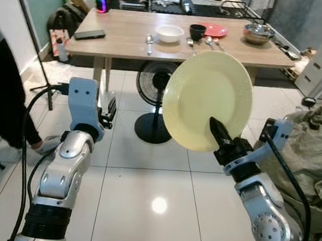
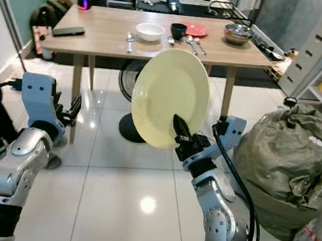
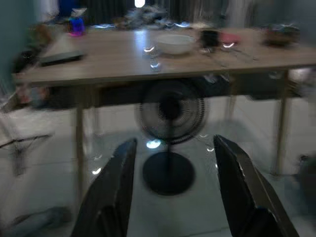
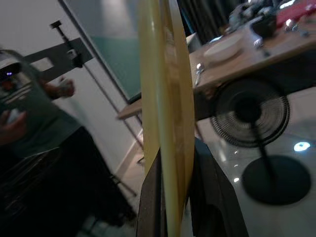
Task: Setting the table
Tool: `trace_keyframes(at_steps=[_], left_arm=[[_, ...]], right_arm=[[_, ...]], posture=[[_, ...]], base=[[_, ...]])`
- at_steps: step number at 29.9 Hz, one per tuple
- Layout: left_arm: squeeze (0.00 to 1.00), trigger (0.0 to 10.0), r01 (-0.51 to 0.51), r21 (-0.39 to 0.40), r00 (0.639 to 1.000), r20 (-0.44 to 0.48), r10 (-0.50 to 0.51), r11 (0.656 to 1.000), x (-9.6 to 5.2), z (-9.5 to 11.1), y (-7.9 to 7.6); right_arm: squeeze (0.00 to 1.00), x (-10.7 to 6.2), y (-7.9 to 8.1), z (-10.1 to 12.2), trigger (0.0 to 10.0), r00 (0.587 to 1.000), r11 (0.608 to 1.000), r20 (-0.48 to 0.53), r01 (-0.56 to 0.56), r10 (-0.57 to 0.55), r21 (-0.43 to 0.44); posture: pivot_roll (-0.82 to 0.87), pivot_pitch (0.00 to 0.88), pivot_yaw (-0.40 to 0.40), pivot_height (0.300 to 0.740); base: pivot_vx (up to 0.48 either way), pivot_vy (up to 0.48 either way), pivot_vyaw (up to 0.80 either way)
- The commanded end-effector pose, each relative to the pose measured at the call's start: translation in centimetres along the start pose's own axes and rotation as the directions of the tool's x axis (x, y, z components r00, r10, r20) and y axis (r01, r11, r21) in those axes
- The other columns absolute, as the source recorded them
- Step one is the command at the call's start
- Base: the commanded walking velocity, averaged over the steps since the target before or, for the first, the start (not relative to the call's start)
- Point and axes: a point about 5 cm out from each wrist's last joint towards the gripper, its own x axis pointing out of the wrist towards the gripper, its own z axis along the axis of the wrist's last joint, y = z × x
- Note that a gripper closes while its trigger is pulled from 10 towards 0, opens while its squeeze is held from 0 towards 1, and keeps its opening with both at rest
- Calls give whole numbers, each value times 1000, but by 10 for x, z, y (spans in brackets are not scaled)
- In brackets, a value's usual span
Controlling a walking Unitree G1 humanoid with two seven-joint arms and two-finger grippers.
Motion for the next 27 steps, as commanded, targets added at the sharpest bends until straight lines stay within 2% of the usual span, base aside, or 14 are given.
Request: trace_keyframes(at_steps=[1,18,27], left_arm=[[47,10000,-24,18,1000,-5,24,1000,-2,-1,8],[51,10000,-24,18,1000,-3,24,1000,-2,-1,8],[51,10000,-22,15,1000,-2,22,1000,-2,-1,7]], right_arm=[[0,3,5,0,10000,1000,1000,13,-22,22,10],[0,2,4,1,10000,1000,1000,20,-17,17,21],[0,2,4,1,10000,1000,1000,18,-17,17,24]], posture=[[-79,0,91,740],[-81,0,89,740],[-82,0,86,740]], base=[[480,0,0],[480,0,0],[480,0,-757]])
